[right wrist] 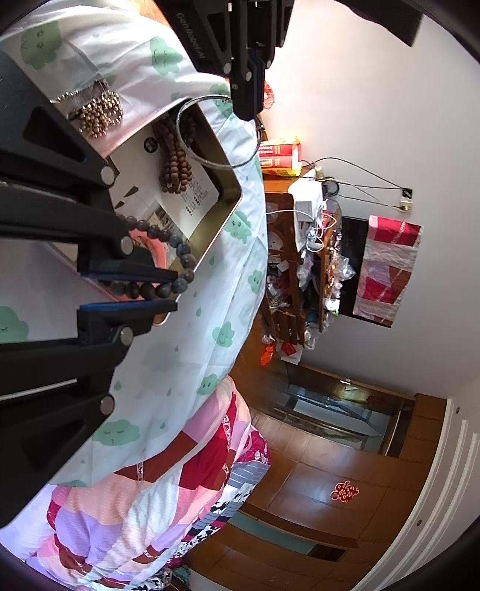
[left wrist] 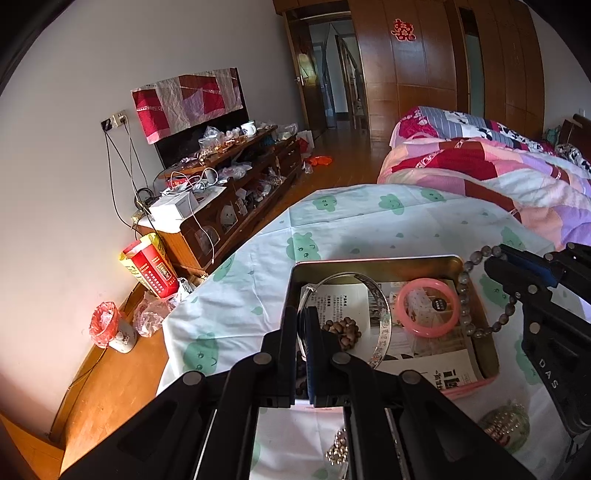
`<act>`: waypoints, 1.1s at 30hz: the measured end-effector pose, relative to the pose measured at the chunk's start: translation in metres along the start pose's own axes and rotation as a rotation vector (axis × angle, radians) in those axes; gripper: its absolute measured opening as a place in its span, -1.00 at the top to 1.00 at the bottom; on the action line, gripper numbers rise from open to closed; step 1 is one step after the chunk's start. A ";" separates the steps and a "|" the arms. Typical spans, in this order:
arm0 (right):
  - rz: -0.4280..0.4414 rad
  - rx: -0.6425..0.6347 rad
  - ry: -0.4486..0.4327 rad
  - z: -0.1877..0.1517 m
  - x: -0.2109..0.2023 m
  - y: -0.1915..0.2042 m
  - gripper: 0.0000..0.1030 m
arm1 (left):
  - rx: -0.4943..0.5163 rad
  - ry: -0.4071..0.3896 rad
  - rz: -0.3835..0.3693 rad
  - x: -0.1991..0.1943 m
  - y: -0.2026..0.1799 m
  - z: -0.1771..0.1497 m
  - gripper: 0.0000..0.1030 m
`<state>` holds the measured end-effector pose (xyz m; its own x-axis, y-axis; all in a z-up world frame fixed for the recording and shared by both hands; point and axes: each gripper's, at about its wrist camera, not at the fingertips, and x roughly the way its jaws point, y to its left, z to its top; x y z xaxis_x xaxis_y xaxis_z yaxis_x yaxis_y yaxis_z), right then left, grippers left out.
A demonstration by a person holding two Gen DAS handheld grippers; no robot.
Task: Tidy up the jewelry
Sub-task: 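Carry the silver bangle and grey bead bracelet over the tin with both tools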
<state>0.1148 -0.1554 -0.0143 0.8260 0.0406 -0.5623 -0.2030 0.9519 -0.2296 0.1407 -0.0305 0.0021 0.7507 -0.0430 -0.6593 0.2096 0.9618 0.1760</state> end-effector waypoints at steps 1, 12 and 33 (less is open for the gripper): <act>-0.001 -0.004 0.007 0.001 0.005 0.001 0.81 | 0.004 0.004 0.001 0.002 0.000 0.000 0.94; -0.011 -0.028 0.045 0.000 0.024 0.007 0.81 | 0.020 0.046 0.008 0.027 -0.005 -0.001 0.94; -0.009 -0.030 0.097 -0.007 0.044 0.014 0.81 | 0.027 0.105 0.014 0.053 -0.005 -0.011 0.94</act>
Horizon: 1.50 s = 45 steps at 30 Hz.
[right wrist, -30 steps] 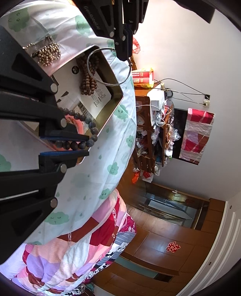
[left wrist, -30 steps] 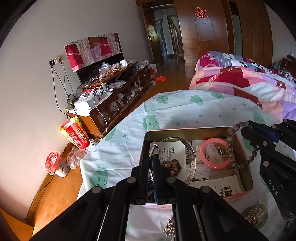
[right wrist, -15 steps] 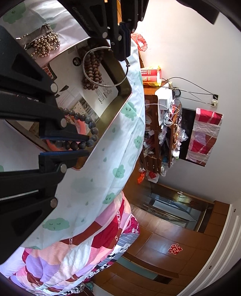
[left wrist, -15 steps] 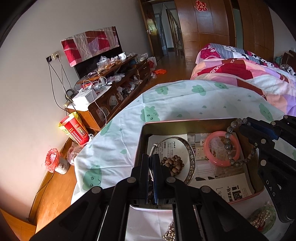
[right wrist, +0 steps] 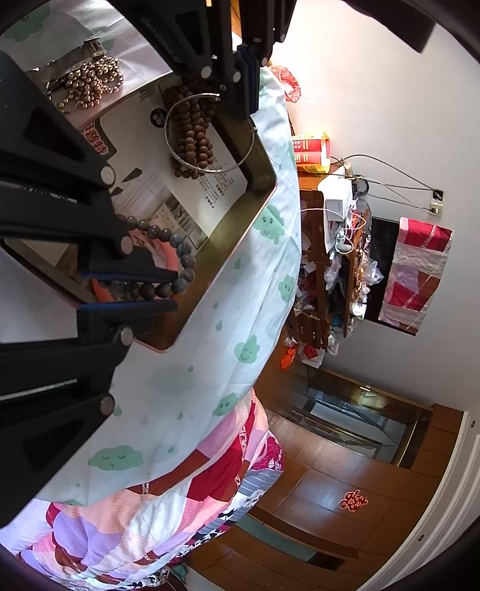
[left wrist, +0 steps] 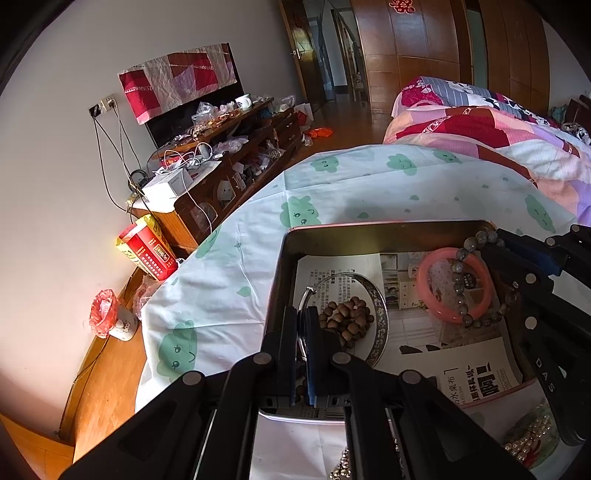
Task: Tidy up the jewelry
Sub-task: 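Carry the silver bangle and grey bead bracelet over the tin with both tools, then open both tools to drop the bangle and bracelet into the tin, then grasp the silver watch with the left tool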
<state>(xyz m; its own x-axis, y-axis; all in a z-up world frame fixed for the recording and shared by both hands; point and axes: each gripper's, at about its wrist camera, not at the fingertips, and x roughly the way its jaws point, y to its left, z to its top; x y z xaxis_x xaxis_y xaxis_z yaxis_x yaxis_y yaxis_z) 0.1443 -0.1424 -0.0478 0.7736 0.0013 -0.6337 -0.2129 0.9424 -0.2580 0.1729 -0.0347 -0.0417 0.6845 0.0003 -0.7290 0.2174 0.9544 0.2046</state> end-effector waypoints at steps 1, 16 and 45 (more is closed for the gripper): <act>0.002 0.000 0.000 0.000 0.000 0.000 0.81 | 0.000 0.001 0.000 0.001 0.000 0.000 0.94; 0.030 0.005 0.032 -0.007 -0.002 0.002 0.41 | -0.051 -0.066 0.070 -0.025 0.018 -0.013 -0.33; 0.002 0.124 0.027 -0.100 -0.069 -0.009 -0.20 | -0.101 0.023 -0.119 -0.047 -0.021 -0.107 0.38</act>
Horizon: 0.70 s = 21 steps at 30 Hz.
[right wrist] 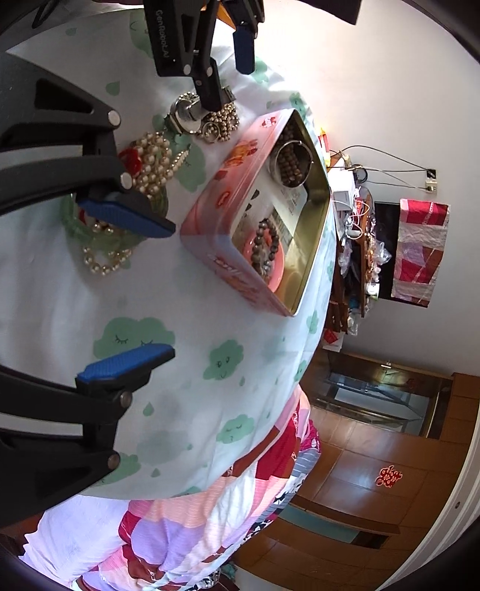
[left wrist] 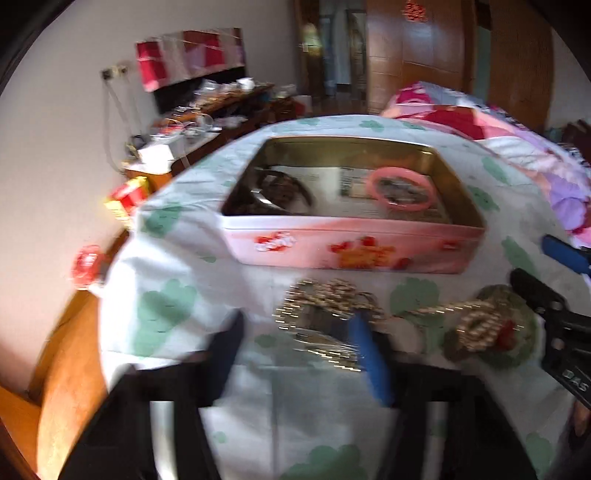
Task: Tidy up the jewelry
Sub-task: 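Grasp the silver watch with the left tool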
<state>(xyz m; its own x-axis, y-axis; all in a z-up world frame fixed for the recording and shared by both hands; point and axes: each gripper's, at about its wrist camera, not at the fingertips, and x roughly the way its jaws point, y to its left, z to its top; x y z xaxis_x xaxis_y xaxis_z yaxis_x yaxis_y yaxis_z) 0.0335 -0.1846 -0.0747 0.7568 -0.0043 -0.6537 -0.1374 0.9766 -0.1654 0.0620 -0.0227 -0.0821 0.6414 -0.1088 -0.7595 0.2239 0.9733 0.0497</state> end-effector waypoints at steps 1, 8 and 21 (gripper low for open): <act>0.000 0.000 -0.003 0.000 0.000 0.000 -0.20 | 0.021 -0.003 0.007 -0.002 -0.004 0.000 0.41; -0.003 0.002 -0.005 -0.001 -0.001 0.002 -0.20 | 0.020 -0.008 -0.015 -0.012 0.005 0.000 0.77; 0.012 0.042 0.008 -0.009 -0.006 -0.010 -0.20 | -0.073 -0.119 -0.032 -0.061 0.037 0.009 0.79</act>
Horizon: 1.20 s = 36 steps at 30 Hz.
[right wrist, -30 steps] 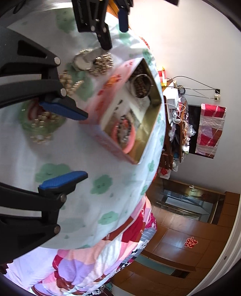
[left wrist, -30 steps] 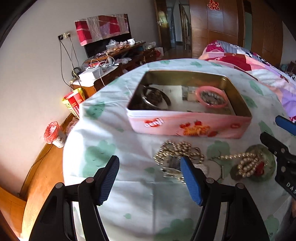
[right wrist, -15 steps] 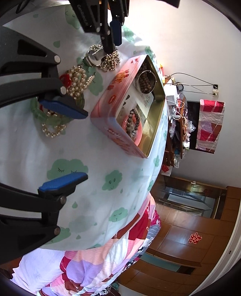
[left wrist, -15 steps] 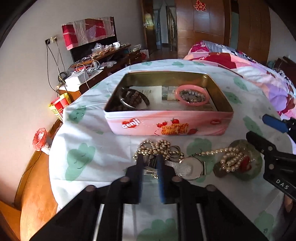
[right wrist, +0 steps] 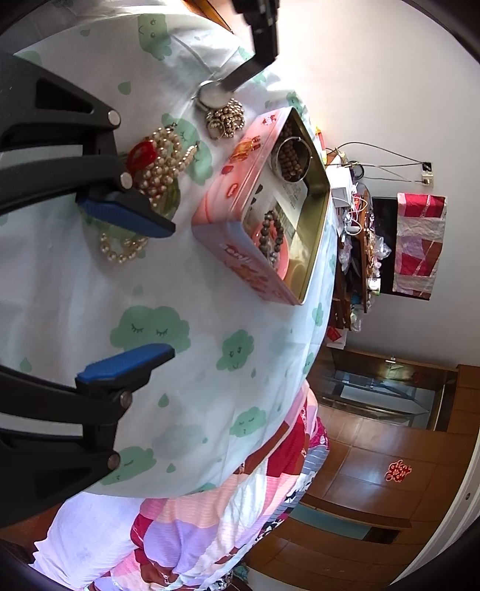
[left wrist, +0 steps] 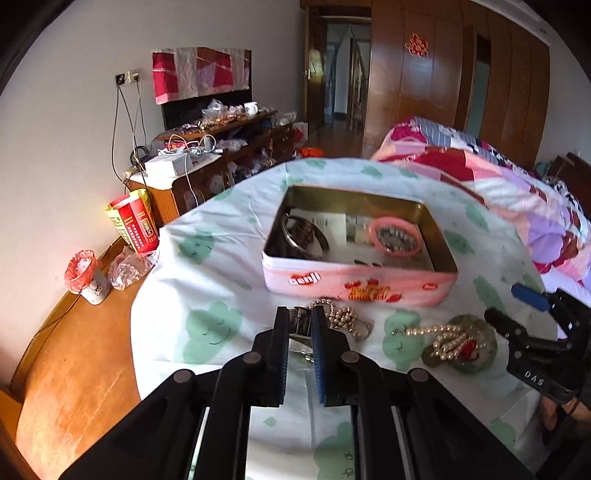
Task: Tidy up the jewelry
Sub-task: 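Grasp the silver watch with the left tool, then grasp the green jade bangle with the right tool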
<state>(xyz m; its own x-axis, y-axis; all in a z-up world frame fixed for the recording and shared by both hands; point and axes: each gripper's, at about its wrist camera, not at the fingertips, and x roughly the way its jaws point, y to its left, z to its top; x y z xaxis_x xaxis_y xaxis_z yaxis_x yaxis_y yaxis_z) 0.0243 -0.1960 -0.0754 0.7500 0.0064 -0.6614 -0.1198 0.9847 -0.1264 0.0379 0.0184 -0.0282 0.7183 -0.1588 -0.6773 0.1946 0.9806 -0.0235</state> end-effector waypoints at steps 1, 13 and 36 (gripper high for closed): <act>0.001 0.001 0.002 -0.001 -0.001 -0.001 -0.20 | 0.000 -0.002 -0.001 -0.001 0.000 0.000 0.79; 0.118 -0.040 0.069 -0.008 0.008 0.014 0.72 | 0.002 0.021 -0.025 0.005 -0.002 -0.006 1.00; 0.172 0.029 -0.063 0.011 -0.028 0.008 0.82 | -0.052 0.024 0.004 0.018 0.001 -0.013 -0.48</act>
<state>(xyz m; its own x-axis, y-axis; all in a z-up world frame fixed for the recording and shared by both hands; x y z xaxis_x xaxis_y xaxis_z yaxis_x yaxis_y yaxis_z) 0.0097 -0.1861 -0.0502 0.7594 0.1848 -0.6238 -0.2315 0.9728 0.0063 0.0425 0.0180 -0.0497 0.7025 -0.1530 -0.6951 0.1565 0.9859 -0.0589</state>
